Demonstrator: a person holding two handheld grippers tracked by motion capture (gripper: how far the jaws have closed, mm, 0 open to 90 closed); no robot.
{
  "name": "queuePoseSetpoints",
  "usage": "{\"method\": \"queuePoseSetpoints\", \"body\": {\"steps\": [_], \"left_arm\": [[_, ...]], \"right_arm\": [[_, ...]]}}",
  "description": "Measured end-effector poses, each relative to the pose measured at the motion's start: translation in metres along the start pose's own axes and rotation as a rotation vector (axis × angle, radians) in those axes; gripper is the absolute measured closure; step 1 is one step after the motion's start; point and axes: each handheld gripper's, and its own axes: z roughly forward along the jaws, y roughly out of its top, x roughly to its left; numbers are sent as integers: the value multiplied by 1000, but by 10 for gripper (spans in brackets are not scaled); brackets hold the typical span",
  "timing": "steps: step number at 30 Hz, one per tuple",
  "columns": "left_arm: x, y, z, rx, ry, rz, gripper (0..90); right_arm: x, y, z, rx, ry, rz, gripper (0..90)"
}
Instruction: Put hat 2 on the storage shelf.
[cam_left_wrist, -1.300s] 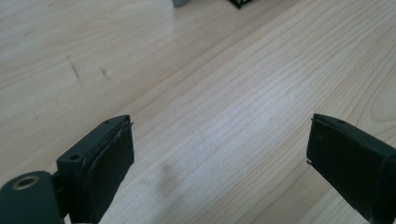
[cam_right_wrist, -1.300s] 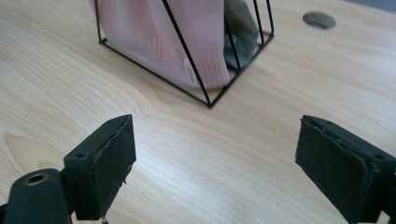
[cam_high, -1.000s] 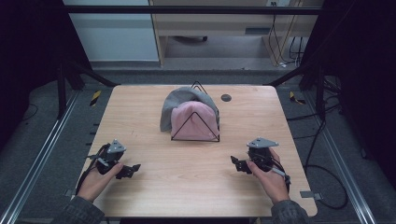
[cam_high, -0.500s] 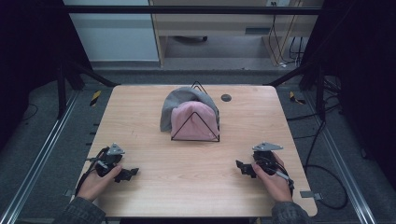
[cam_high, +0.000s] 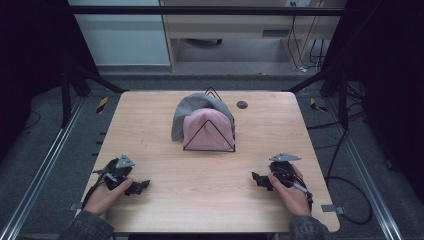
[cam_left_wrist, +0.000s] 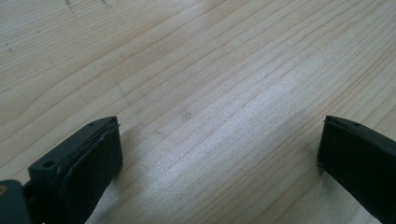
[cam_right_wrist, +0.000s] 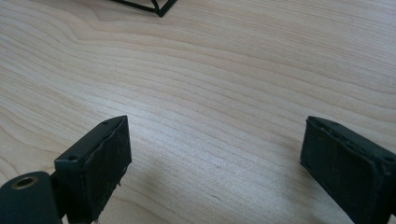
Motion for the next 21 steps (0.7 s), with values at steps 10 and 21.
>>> {"method": "queuePoseSetpoints", "body": {"steps": [10, 21], "left_arm": [[1, -1, 0, -5, -3, 8, 0], [1, -1, 0, -8, -7, 11, 0]], "right_arm": [[4, -5, 7, 19, -51, -68, 58], [10, -9, 8, -2, -40, -114, 42]]}}
